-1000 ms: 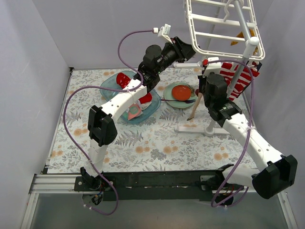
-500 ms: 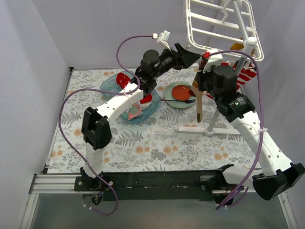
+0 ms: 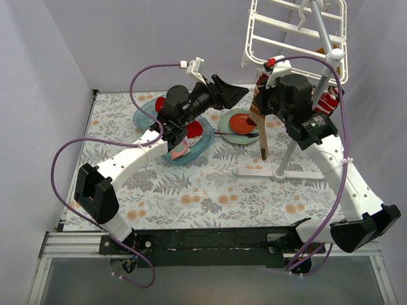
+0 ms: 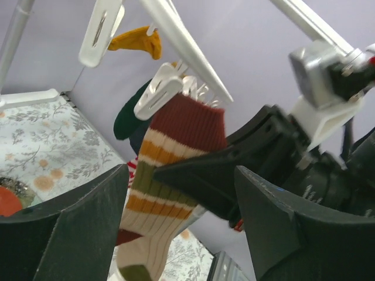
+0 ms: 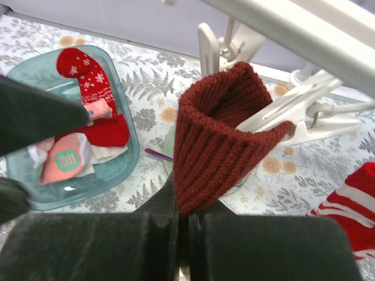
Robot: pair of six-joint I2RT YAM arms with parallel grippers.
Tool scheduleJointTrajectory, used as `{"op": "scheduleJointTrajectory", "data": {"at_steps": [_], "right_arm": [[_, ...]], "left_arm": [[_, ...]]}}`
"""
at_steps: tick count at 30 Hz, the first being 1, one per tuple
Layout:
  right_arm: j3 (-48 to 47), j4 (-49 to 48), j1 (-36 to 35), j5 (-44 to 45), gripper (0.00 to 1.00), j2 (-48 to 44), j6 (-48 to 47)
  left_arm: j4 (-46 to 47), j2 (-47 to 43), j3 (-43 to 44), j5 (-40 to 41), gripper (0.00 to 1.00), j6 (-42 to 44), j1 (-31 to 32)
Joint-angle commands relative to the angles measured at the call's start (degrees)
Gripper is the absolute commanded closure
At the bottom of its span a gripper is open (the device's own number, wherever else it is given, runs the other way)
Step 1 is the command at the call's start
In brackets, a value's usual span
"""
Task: Remove the socks clipped to the hanger
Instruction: Remove the sock from the hanger.
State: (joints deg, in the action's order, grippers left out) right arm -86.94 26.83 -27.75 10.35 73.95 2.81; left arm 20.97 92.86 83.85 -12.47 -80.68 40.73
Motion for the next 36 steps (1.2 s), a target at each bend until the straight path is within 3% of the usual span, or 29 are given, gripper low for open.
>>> {"op": "scheduleJointTrajectory", "data": {"at_steps": [1, 13, 20, 24, 28, 36], "right_arm": [[-6.2, 1.0, 0.0, -3.9, 0.99, 1.7, 3.2], [-12.1, 3.7, 0.0, -7.5, 0.99, 6.4, 7.6], [-14.0, 5.2, 0.0, -5.8, 0.99, 7.9, 10.5], [-14.9, 6.5, 0.0, -5.1, 0.99, 8.9, 11.7], [-16.8, 8.1, 0.0, -4.6, 0.99, 10.2, 12.8], [-16.9, 8.2, 0.0, -3.7, 0.99, 10.9, 14.5]], "left_arm": [[-0.8, -3.6, -4.6, -0.1, 0.30, 2.3, 0.2], [-1.0, -4.4, -10.0, 1.0, 0.29, 5.9, 4.3], [-0.8, -4.0, -11.1, 5.3, 0.20, 8.5, 8.5], [-2.1, -1.4, -9.0, 11.2, 0.17, 10.5, 10.2], [-5.2, 1.7, -4.9, 23.5, 0.16, 12.0, 12.2], [-7.0, 7.2, 0.2, 33.1, 0.16, 12.8, 14.4]]}}
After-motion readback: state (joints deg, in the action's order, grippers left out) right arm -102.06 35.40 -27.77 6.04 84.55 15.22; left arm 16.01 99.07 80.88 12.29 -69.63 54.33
